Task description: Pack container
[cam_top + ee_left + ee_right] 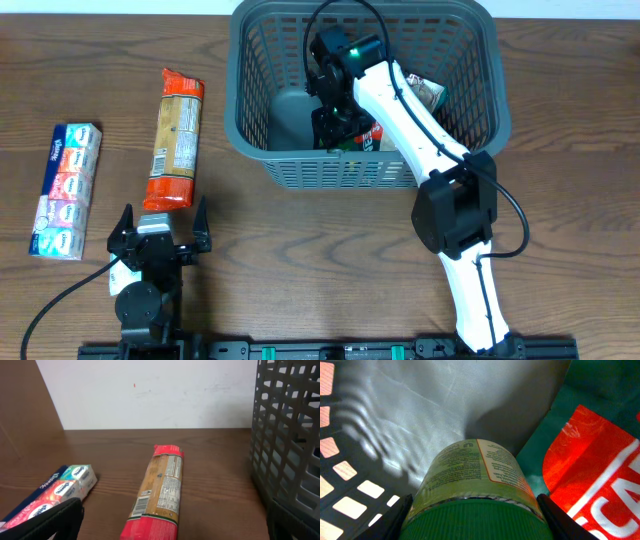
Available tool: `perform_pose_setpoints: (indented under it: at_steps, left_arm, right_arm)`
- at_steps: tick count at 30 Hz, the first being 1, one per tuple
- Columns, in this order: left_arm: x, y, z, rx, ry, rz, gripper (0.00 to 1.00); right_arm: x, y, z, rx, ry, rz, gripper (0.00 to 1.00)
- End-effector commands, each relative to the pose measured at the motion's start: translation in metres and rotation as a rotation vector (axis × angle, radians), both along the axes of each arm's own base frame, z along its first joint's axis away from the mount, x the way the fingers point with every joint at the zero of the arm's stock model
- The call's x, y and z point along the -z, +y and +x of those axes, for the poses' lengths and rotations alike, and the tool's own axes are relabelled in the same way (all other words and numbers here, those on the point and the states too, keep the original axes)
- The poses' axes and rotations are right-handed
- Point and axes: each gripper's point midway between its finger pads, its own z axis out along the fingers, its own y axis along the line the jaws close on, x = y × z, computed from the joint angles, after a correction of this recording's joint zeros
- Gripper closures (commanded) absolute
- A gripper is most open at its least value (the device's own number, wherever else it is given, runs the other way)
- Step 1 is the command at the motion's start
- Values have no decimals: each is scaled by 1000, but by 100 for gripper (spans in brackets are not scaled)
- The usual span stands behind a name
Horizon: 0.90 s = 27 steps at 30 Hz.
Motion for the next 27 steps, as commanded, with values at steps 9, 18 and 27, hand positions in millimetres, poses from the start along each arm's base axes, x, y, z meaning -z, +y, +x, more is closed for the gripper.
perform_pose_setpoints:
  at_steps: [9,18,27]
  left_arm:
    - [3,-1,0,2,-2,-13,1]
    - [3,-1,0,2,-2,-13,1]
    - [3,-1,0,2,-2,-13,1]
  right_arm:
    - [-1,-1,2,21,1,3,50]
    - [-1,-1,1,14,2,6,12]
    - [-61,10,11,7,-119,112,5]
